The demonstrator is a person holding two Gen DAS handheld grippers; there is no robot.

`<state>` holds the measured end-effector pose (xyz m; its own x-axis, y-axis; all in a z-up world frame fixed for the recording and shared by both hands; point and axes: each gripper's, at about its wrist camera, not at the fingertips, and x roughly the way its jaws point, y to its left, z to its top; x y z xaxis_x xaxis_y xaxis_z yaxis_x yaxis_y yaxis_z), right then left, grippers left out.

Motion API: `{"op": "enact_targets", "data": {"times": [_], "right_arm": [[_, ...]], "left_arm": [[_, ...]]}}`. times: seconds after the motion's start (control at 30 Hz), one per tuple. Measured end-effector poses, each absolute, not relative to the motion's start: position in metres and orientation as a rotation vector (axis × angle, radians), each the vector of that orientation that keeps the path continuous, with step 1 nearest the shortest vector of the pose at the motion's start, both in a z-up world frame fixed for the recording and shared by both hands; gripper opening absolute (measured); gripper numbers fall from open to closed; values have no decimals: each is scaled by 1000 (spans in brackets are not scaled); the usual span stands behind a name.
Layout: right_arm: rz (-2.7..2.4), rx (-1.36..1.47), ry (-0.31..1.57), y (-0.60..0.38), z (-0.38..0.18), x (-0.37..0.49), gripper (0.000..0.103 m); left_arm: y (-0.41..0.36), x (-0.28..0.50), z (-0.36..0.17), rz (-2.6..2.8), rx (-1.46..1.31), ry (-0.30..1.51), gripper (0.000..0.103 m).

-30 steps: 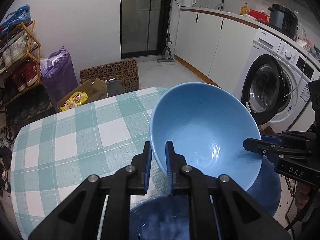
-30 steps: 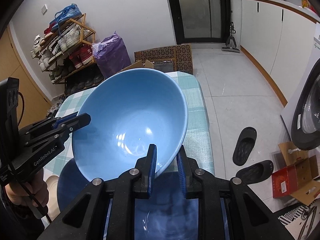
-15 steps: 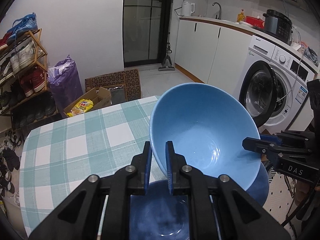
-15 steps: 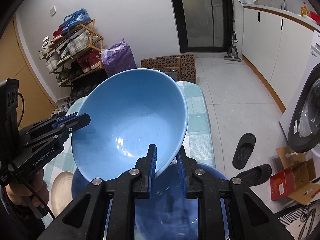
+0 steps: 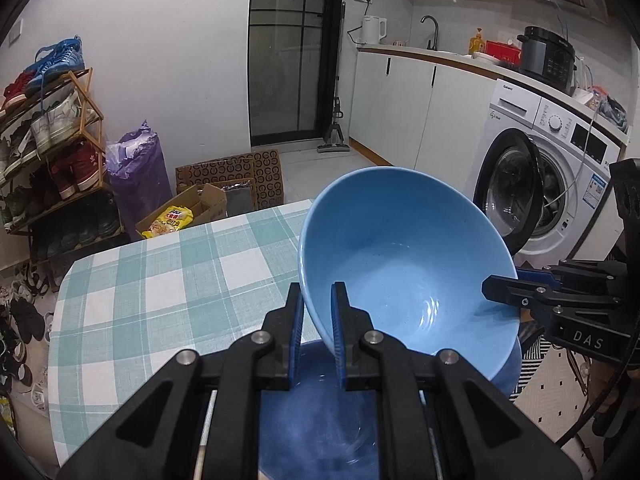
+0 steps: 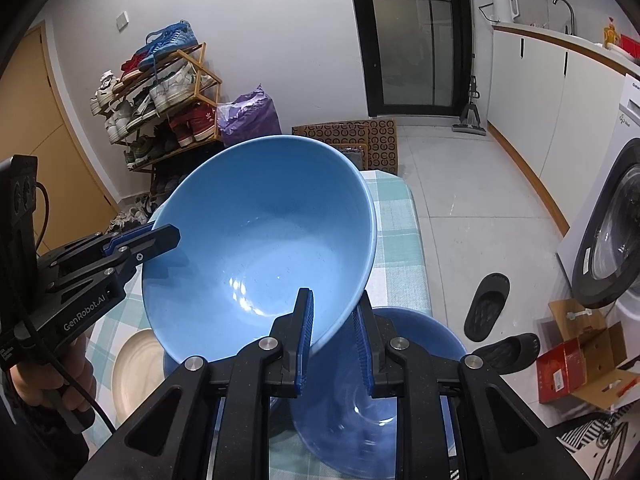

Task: Organize plates and bowls
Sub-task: 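Lift the blue bowl with both grippers and carry it over another blue bowl, then lower the held bowl into the other blue bowl and open both grippers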

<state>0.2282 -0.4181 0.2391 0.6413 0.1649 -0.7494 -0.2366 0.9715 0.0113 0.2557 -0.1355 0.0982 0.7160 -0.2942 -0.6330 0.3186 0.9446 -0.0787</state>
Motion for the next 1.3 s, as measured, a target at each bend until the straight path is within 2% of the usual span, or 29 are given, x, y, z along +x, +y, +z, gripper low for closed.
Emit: {"op": "enact_targets", "data": {"times": [0.77,1.3], "right_arm": [[276,-115,849,-395,232,197,20],[315,-127,908,-377,196,189,20]], "left_arm": [[-113,222,91,-322,36,691,11],[-96,208,68,-295,35,720,11]]}}
